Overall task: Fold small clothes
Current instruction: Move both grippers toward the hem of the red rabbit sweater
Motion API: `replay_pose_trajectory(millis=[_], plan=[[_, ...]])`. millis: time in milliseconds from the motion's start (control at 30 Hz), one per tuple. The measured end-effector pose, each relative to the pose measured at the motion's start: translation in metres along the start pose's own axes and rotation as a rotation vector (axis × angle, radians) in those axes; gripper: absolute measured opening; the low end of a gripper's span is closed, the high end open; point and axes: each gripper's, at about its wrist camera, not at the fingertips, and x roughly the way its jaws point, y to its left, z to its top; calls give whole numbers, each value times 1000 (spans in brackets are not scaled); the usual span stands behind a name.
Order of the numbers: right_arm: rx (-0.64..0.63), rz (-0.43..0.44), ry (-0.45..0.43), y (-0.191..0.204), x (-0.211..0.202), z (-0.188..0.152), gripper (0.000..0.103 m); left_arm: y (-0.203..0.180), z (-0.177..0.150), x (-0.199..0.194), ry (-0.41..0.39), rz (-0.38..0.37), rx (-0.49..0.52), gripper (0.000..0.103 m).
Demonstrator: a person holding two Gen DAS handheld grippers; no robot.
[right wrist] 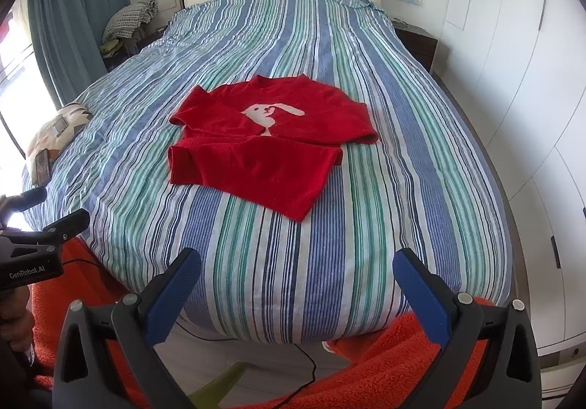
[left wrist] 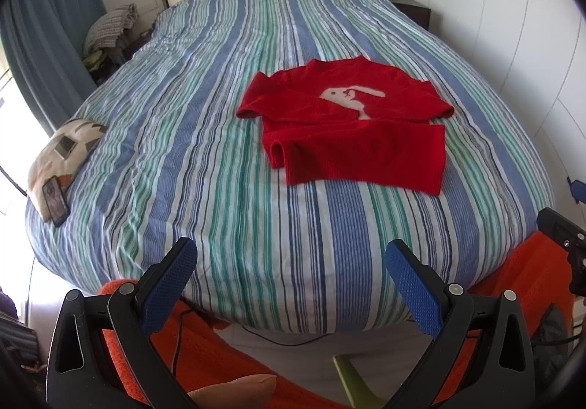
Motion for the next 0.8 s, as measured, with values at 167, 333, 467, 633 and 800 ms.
replay_pose_trajectory(millis=[167,333,467,633,800], plan=[[0,1,1,0,0,-1,103,1,-1,4,20,-2,-6,103],[-1,4,4,2,0,-1,103,1,-3,8,47,-15,-13,103],[0,5,10,3,3,0,103,0,-3,10,59,-20,-17,103],[-1,7,11,3,4,1,103,0,-2,9,59,-28,-17,103],[1,6,13,4,5,-1,103,0,-1,10,60,-32,-13,103]])
